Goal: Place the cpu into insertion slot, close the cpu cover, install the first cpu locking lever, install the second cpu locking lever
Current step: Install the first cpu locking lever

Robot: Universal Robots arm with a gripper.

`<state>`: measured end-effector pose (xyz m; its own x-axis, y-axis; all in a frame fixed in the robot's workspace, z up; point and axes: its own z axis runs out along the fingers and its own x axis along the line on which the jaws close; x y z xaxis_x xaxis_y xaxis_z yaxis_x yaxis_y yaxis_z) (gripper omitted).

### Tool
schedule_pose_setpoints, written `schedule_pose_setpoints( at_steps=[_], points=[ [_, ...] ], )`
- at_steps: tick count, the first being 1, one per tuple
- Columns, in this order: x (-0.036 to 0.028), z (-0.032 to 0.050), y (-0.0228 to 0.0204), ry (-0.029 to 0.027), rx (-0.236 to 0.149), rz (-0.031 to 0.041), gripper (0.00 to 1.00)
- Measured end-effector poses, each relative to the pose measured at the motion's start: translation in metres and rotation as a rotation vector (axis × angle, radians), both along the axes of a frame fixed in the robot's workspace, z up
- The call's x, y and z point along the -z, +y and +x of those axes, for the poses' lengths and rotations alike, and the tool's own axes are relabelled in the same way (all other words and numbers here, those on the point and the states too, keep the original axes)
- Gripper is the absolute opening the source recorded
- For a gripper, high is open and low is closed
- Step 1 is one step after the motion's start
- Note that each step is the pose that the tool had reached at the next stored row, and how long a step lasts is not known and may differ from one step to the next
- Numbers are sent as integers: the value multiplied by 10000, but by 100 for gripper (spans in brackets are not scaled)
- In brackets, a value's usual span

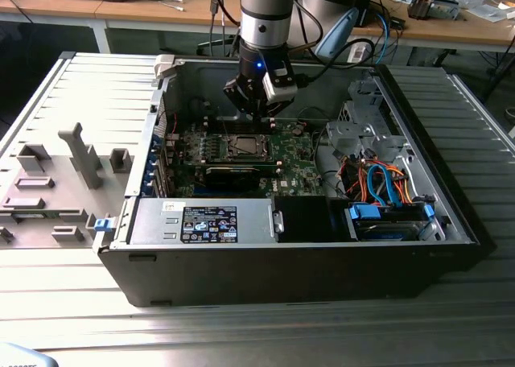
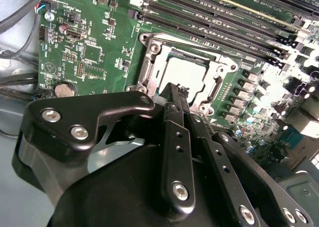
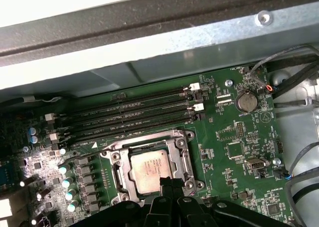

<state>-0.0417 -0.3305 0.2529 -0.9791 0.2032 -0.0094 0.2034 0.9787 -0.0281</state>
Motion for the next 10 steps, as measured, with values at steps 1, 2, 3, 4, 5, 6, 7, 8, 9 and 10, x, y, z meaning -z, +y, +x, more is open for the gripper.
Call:
schedule_pose_setpoints(
  at_steps=[1, 2, 3, 4, 5, 6, 7, 8, 9, 10],
  points=[
    [0, 0, 0, 0, -18, 0, 11],
    [0, 0, 0, 0, -34, 0, 11],
    [0, 0, 0, 0, -44, 1, 11],
    [0, 0, 0, 0, -49, 0, 11],
    [0, 0, 0, 0, -56, 0, 11],
    [0, 0, 0, 0, -62, 0, 11],
    [0, 0, 0, 0, -68, 0, 11],
    [0, 0, 0, 0, -74, 0, 11],
    [0, 0, 0, 0, -83, 0, 11],
    [0, 0, 0, 0, -89, 0, 11]
  ],
)
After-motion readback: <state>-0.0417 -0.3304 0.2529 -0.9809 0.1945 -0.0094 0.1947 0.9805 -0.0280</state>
